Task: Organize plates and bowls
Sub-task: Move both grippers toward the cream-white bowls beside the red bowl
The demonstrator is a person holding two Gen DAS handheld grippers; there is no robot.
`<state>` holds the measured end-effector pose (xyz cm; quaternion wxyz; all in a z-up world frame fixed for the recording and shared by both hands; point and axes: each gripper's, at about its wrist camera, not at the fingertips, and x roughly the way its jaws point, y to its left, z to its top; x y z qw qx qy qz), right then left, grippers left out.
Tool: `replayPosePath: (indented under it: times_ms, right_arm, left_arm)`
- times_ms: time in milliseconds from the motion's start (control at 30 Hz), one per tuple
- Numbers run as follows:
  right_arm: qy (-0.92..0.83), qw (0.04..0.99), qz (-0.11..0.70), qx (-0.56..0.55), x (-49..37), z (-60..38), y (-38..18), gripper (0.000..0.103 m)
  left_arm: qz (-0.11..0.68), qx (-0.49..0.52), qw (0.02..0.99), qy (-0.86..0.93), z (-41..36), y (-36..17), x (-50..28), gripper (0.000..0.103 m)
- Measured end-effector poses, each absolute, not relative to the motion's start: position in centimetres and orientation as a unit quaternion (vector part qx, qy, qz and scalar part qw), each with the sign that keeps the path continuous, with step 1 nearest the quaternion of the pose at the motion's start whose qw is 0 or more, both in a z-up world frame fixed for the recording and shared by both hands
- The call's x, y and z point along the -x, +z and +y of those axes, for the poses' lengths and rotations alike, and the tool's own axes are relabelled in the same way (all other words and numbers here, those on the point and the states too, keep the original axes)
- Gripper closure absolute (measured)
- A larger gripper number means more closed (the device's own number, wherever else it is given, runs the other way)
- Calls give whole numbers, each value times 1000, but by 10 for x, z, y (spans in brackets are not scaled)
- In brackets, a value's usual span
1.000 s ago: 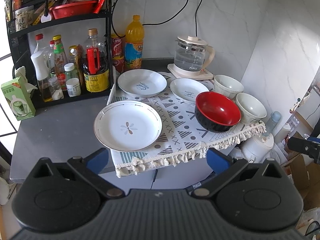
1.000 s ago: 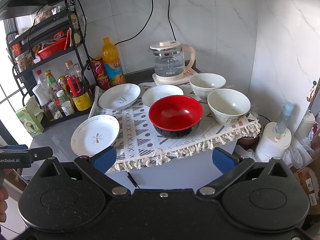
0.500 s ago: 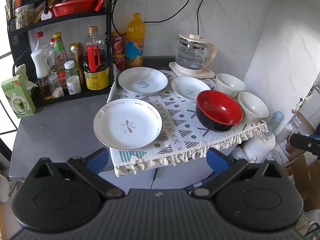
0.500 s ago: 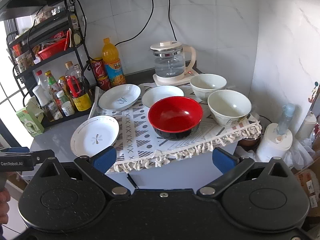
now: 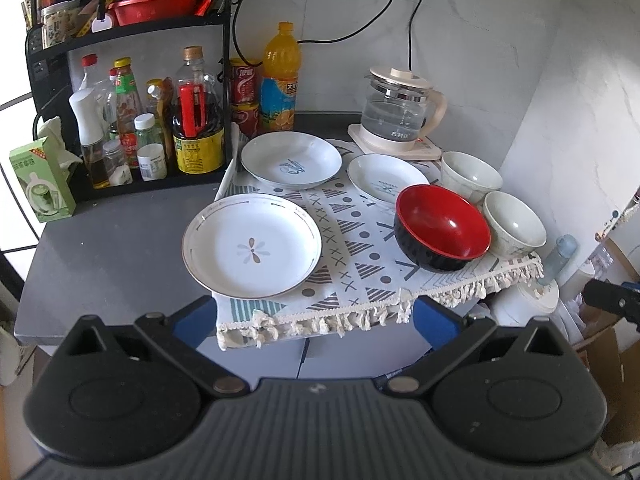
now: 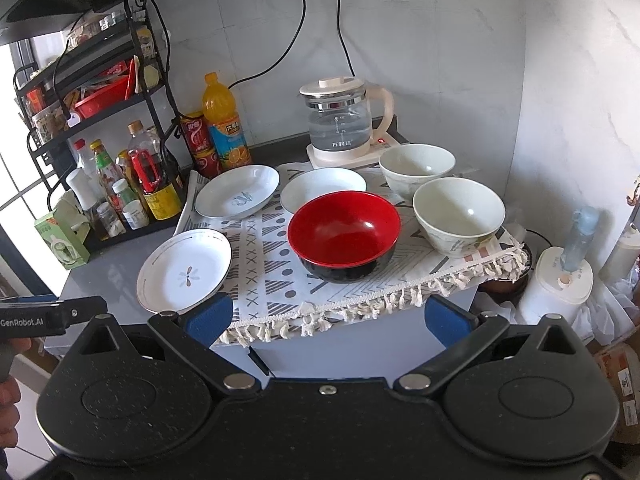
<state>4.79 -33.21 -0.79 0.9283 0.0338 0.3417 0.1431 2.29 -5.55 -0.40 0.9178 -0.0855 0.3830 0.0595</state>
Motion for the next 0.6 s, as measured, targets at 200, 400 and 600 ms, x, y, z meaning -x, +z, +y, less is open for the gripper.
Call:
replayPosePath:
  times_ms: [200,400,600]
  right_arm:
    - [150,927,344,-23,-58,-348,-12,4]
    - [157,923,350,-30,-68,-361,-15,11]
    - [155,923,350,-38,-79,-368,-19,14]
  left_arm:
    - [381,94,916,78,-66,-3,-32,0]
    - [381,94,916,82,-84,-1,-43,0]
    - [387,92,913,88,-95,1,-59,1]
